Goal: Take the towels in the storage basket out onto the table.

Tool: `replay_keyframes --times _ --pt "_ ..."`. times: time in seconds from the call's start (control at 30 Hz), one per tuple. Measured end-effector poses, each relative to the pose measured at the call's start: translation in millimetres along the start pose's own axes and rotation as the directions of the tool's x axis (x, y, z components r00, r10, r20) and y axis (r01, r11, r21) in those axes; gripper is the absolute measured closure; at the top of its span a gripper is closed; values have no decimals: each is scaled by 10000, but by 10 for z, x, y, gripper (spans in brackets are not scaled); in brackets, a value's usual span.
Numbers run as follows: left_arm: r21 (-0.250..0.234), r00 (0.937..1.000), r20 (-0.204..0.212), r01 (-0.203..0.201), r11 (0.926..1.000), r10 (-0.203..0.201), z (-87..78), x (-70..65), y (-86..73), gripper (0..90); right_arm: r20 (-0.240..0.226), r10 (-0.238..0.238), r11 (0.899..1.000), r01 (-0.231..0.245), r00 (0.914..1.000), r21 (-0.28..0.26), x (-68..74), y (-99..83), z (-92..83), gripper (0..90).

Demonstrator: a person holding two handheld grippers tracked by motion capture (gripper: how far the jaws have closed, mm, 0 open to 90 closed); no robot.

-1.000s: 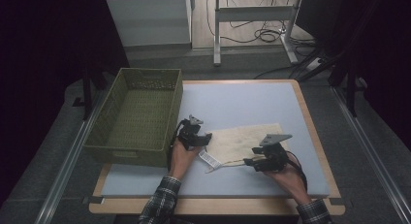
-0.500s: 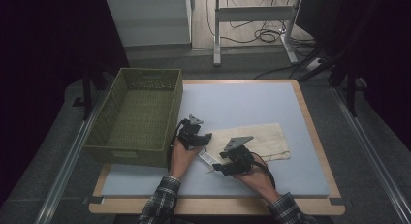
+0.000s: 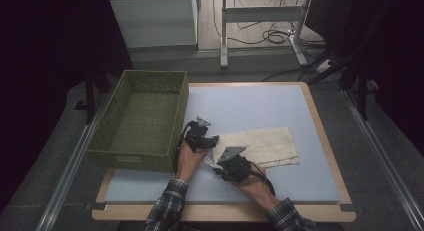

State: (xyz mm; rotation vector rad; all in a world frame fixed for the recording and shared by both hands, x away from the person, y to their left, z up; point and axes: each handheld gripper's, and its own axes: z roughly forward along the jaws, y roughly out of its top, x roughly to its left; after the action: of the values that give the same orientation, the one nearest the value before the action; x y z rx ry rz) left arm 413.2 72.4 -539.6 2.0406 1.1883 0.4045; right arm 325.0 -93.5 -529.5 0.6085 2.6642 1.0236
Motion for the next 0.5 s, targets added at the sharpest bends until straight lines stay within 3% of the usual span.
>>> replay_keyframes --times 0.03,0.07,0.1,0.13,0.23,0.43,0.5 --pt "0 10000 0 0 10000 0 0 0 0 524 0 0 10000 0 10000 0 0 0 0 753" --pt "20 10000 62 -27 10000 27 -2 -3 3 524 89 -114 9998 113 9999 138 11 20 0 820" --pt "56 9998 208 17 10000 -18 -7 -18 6 560 130 -136 9998 134 9998 162 11 23 0 829" --pt "68 9995 302 45 10000 -47 -10 -23 6 634 68 -54 9998 53 10000 184 0 30 2 842" --pt "93 9949 959 291 9995 -299 -10 -20 5 841 -134 295 9994 -292 9995 190 -38 28 -3 853" --pt "-236 9947 992 305 9993 -280 -61 -15 33 862 -476 634 9979 -638 9969 -58 -102 31 -68 855" --pt "-544 9938 1076 338 9979 -278 -116 -10 97 856 -694 937 9943 -970 9932 -447 -164 40 -174 855"
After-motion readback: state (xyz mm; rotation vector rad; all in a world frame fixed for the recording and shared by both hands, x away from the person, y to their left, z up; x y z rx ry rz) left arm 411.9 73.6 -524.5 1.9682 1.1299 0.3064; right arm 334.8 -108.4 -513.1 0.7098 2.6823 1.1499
